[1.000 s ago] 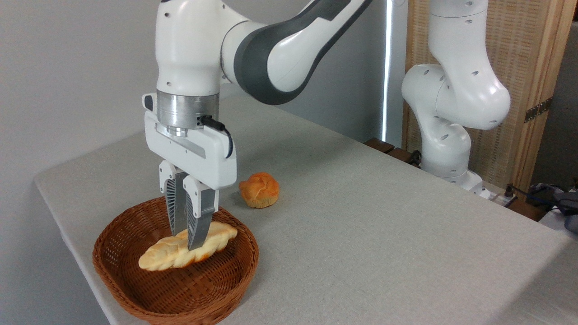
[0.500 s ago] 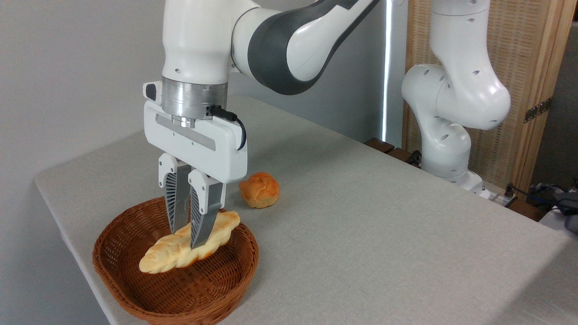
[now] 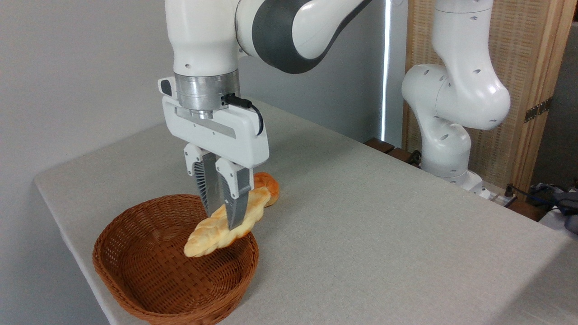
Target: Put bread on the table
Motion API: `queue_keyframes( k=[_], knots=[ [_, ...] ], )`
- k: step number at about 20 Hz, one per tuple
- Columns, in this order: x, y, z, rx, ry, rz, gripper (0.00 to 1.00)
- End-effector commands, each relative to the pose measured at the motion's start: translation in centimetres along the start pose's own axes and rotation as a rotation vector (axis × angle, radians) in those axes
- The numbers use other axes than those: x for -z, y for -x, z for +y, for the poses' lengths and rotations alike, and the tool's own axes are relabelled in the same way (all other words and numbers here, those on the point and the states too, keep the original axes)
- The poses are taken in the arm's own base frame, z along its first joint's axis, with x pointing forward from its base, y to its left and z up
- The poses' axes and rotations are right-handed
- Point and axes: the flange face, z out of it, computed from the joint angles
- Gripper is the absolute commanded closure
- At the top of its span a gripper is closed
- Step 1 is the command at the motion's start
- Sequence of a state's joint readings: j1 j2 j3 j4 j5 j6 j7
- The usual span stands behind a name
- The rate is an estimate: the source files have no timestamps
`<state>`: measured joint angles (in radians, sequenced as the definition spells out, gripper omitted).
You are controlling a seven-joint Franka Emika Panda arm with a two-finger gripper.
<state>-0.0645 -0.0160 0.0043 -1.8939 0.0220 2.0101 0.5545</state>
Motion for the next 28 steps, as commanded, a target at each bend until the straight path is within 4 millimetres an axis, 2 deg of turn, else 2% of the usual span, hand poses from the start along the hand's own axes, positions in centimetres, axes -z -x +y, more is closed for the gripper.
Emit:
queue_keyframes(
  k=[1,4,9,13,16,18,21,28],
  knots=[
    [0.6,2.1,1.7,-0.035,0.056,-0.019,0.5],
    [0.8,4.3,3.0,-0.113,0.094,-0.033,0.5],
    [0.1,6.5,5.0,-0.139,0.128,-0.076,0.46],
    [-0.7,7.0,7.0,-0.174,0.145,-0.096,0.45],
    [-2.3,7.1,9.0,-0.216,0.175,-0.143,0.44],
    [-2.6,7.0,9.5,-0.228,0.178,-0.152,0.35],
    [-3.1,6.8,9.7,-0.235,0.181,-0.16,0.0],
    [-3.3,5.7,9.6,-0.239,0.156,-0.13,0.0]
  ],
)
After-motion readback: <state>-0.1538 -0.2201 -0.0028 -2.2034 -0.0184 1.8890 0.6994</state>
